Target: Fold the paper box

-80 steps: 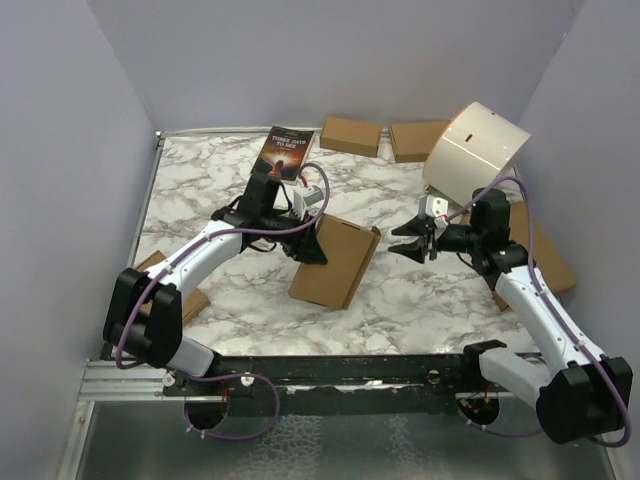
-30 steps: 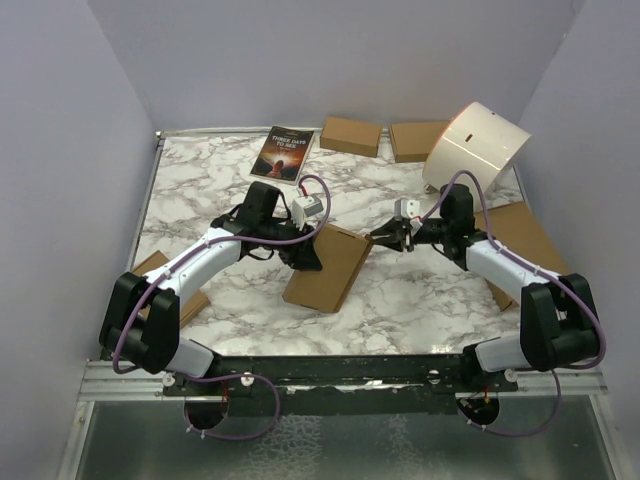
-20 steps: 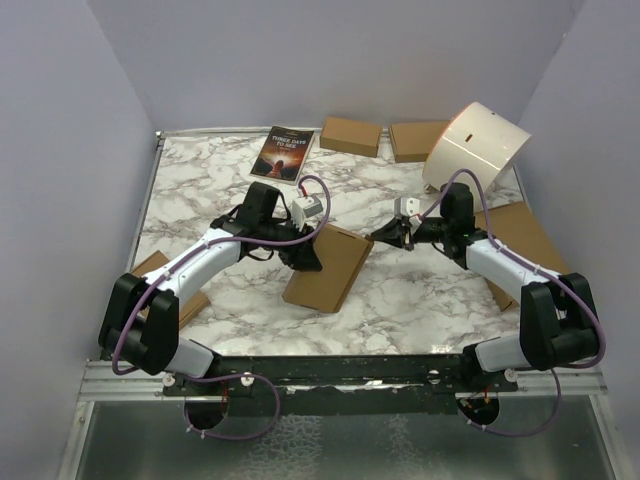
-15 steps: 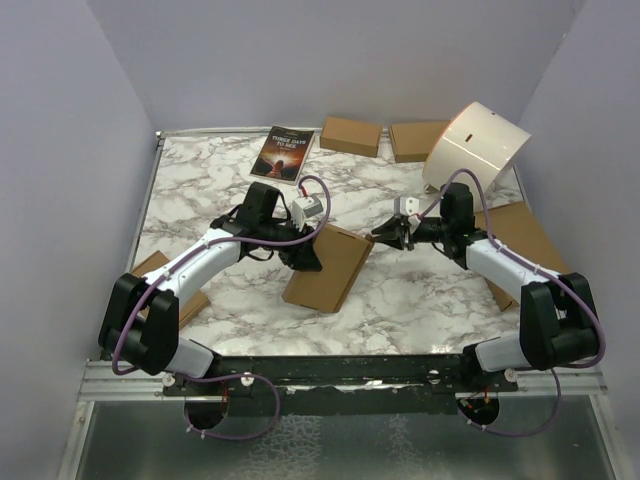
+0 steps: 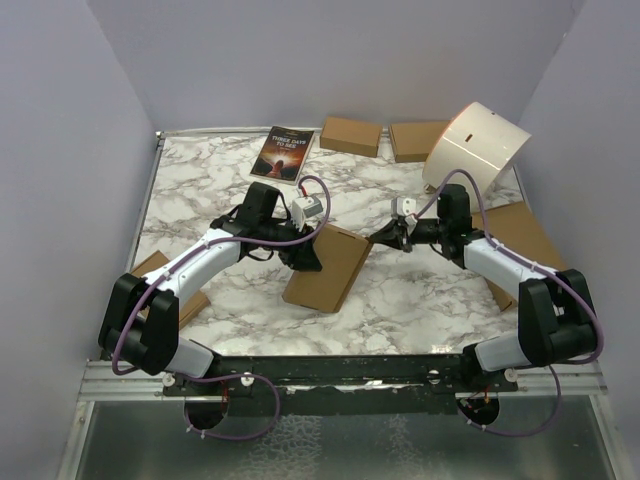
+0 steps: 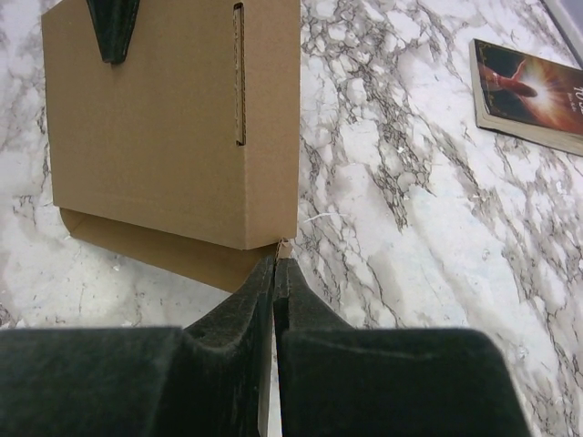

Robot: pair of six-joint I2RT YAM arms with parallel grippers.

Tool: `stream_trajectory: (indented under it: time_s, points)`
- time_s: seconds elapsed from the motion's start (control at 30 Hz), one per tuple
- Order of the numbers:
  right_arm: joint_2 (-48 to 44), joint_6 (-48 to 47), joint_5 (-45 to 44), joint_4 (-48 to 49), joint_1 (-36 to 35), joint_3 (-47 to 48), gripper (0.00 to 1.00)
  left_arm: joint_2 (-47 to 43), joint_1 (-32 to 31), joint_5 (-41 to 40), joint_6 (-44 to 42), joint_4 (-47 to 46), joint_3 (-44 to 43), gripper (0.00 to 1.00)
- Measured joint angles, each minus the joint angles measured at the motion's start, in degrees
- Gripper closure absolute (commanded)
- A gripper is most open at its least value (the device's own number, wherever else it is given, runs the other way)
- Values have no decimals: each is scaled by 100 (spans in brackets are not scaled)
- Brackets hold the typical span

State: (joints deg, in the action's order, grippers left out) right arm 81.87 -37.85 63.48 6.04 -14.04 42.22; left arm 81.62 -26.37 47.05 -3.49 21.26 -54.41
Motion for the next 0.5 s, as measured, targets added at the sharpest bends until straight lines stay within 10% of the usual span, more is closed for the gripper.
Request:
stream_trajectory:
  time_s: [0.5]
  points:
    - [-87, -660, -9, -2, -15, -144, 99, -4, 0, 2, 11, -44, 22, 100]
